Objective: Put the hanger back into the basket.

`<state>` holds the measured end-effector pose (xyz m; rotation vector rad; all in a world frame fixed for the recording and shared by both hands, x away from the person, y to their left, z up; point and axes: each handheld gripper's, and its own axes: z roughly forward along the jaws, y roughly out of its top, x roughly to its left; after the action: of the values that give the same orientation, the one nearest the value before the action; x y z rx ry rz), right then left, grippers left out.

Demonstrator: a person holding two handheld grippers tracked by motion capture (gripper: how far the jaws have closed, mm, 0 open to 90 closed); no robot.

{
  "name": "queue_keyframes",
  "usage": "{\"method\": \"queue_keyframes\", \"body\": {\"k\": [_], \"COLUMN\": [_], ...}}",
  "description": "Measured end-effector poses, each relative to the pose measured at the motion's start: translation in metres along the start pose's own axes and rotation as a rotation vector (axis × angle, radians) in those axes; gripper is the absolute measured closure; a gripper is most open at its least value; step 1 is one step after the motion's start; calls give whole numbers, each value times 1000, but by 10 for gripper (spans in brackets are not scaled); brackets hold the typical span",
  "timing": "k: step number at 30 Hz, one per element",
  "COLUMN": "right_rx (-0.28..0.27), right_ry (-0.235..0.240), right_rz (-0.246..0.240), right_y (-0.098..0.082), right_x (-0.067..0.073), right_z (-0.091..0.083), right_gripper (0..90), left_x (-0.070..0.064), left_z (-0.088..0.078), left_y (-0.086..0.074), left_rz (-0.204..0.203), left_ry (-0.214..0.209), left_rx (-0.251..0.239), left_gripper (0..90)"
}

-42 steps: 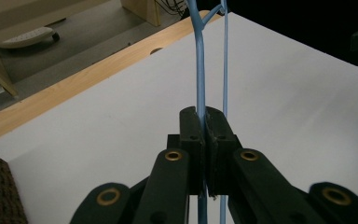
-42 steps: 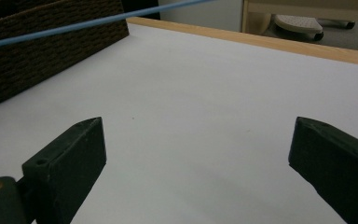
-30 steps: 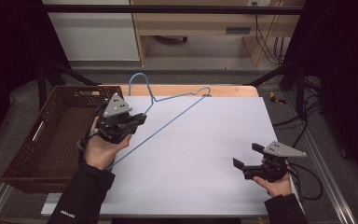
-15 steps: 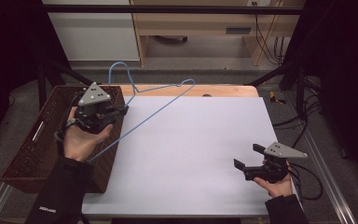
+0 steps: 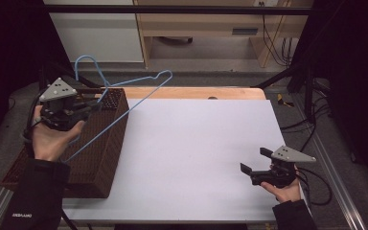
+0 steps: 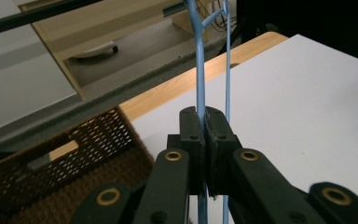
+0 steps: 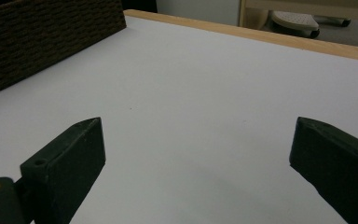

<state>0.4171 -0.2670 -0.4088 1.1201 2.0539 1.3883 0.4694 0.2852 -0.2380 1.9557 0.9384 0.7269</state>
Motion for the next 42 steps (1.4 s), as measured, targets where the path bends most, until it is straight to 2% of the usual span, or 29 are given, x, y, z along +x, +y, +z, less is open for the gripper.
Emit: {"method": "queue_keyframes", "body": {"k": [3,7,9,14,20,32,37,42], "right_rx": [-1,1,2,3,9,14,13,12], "right_ry": [1,4,2,2,1,1,0,1], "right_rz": [1,2,-1,1,-7,-6,-6,-1], "right_y": [0,0,0,0,0,-1,-1,-1], "right_x": [0,1,0,0,0,1,1,1], "right_z": [0,1,1,1,2,3,3,4], "right_gripper": [38,38,38,38,37,38,38,38], "left_x": [11,28,36,52,62,83,88,92], "left_z": [-5,-14,-18,-25,-28,-35,-38,-34], "left_y": [-7,-17,-22,-36,-52,-82,-93,-100], "left_rz": [-27,-36,-28,-53,-68,-100,-99,-86], "left_ry": [12,25,37,67,96,157,173,188], "left_rx": [5,-1,15,22,44,53,68,91], "left_gripper": [875,875,875,875,875,875,875,875]}}
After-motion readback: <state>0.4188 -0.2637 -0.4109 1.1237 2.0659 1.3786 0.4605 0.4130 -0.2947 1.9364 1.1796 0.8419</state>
